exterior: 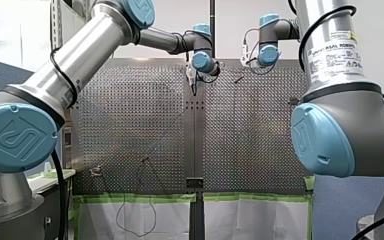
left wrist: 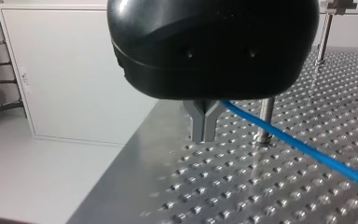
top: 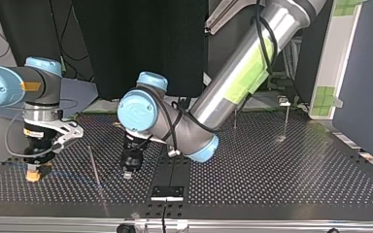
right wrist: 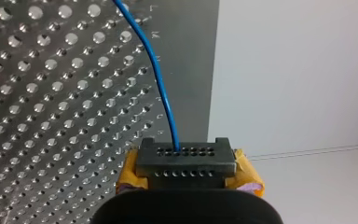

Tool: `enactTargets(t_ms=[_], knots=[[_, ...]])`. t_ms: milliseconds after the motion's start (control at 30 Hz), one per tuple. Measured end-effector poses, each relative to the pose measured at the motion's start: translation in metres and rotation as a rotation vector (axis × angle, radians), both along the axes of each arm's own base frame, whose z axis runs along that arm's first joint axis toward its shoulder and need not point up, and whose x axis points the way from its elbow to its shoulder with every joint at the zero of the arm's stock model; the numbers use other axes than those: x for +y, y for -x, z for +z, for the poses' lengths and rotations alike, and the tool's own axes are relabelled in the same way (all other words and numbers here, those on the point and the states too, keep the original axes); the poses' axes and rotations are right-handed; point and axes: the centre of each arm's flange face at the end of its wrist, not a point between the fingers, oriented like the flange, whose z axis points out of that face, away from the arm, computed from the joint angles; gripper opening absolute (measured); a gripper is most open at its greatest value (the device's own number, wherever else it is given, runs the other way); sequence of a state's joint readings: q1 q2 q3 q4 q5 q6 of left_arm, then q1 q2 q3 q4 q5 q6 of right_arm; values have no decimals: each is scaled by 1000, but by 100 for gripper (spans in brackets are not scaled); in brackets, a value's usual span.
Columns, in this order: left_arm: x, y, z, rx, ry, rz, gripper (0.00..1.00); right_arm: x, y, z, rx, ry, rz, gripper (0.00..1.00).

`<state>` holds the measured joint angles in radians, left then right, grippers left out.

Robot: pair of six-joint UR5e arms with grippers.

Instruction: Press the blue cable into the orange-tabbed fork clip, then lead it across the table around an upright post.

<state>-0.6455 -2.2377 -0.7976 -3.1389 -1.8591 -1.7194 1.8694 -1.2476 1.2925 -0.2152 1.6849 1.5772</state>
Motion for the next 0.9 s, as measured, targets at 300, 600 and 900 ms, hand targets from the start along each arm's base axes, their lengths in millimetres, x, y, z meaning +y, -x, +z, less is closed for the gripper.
enactTargets(t_ms=[300, 600, 900], knots=[[-12, -3, -10, 2, 1, -6, 0, -6, 4, -7, 2, -10, -3, 0], [-17, -6, -32, 27, -14, -3, 0, -14, 15, -13, -3, -25, -20, 0], [-15, -11, -68, 56, -27, -11, 0, -12, 21, -28, 4, -63, -34, 0]])
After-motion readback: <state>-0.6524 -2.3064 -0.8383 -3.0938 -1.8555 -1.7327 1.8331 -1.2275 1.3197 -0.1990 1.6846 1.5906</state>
